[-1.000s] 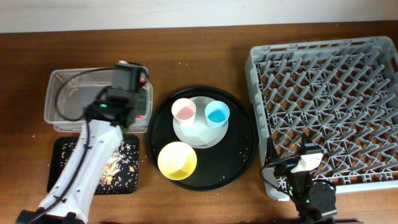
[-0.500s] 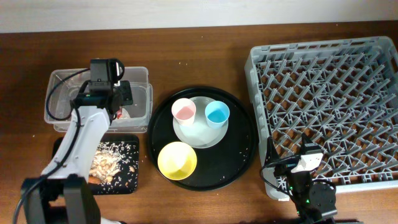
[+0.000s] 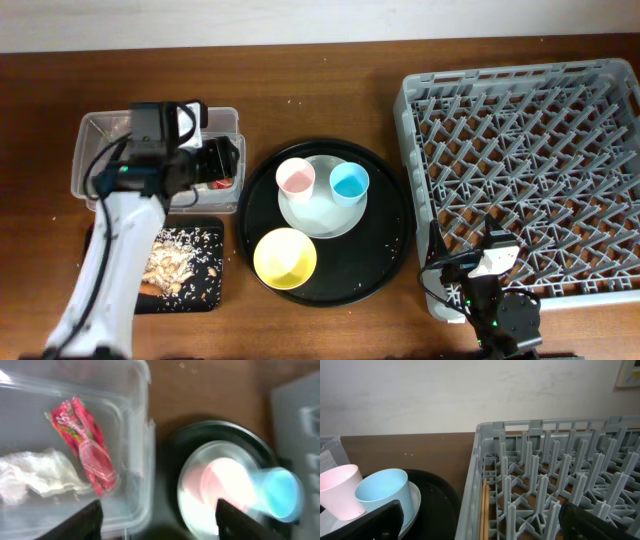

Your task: Sort waste into correct bins and load items into the dishwasher rack

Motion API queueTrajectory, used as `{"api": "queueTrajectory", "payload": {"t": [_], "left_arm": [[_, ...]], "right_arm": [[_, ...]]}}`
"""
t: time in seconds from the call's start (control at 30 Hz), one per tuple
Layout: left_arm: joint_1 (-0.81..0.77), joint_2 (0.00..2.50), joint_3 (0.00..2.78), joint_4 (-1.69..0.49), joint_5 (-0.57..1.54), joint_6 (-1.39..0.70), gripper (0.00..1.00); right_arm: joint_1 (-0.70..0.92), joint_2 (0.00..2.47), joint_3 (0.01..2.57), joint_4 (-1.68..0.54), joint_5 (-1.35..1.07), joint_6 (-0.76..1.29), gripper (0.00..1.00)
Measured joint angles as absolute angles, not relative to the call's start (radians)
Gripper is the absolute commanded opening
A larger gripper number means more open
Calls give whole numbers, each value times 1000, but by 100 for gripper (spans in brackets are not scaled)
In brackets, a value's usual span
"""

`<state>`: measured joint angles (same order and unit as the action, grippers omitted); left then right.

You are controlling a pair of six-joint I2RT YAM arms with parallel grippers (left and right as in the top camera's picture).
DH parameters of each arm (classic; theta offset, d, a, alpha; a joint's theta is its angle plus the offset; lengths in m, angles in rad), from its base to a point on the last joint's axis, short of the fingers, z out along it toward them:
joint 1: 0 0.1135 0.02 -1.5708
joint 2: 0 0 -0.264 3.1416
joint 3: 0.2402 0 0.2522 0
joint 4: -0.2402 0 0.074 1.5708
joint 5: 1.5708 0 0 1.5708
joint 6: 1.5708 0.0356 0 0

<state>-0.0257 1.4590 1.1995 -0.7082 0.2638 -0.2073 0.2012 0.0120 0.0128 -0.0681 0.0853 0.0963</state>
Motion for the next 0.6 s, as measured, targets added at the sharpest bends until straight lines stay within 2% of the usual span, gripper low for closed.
{"api": "queueTrajectory", "payload": {"t": [0.17, 0.27, 0.37, 0.47, 0.53, 0.6], "left_arm": [[-30, 1391, 1208, -995, 328, -246, 79], [-73, 1391, 1208, -1078, 335, -252, 79], [-167, 1391, 1208, -1084, 340, -252, 81], [-254, 1391, 1208, -1055, 342, -252, 82], [-275, 1391, 1208, -1045, 343, -252, 82], [-276, 1391, 1208, -1017, 343, -253, 82]], "right_arm": [[201, 12, 13, -68, 85, 97, 98], [201, 12, 13, -68, 85, 96, 98], [201, 12, 13, -65, 52, 96, 98], [202, 12, 14, -68, -81, 108, 98], [201, 12, 49, -149, -120, 146, 98], [201, 17, 178, -327, -144, 183, 98]]}}
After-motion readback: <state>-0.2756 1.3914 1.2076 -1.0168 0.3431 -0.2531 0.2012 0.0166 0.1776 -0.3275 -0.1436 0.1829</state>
